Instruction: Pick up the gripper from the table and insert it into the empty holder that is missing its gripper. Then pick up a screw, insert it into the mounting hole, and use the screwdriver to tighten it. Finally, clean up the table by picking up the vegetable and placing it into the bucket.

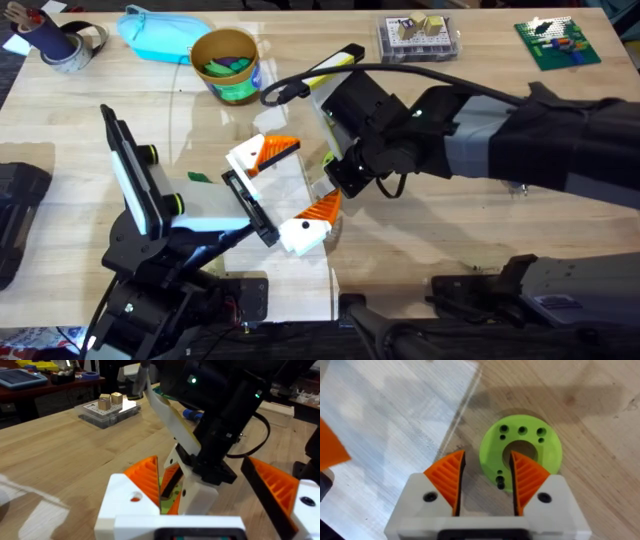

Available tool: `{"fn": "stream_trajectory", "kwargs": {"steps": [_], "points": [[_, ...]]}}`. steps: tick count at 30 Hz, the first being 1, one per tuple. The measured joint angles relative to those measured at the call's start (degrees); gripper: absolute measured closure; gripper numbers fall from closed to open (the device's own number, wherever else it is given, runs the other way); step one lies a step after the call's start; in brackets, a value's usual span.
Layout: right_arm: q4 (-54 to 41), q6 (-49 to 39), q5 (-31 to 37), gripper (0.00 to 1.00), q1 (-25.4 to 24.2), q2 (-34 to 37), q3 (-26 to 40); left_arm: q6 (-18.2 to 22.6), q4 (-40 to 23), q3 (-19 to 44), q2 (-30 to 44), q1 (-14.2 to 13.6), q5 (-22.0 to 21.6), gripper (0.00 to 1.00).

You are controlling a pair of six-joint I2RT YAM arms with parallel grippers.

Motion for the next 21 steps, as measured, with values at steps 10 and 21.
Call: {"fn": "stream_trajectory", "kwargs": {"steps": [10,21], "points": [[-3.1,1.7,3.5,0.483,-2.3,-3.5,1.2,-0.1,0.1,0.0,0.0,0.0,-0.1,0.008],[-8.9,2.0,4.4,0.483,-5.6,-13.2,2.9,-0.2,0.1,0.0,0.0,0.0,-0.1,0.008]]}}
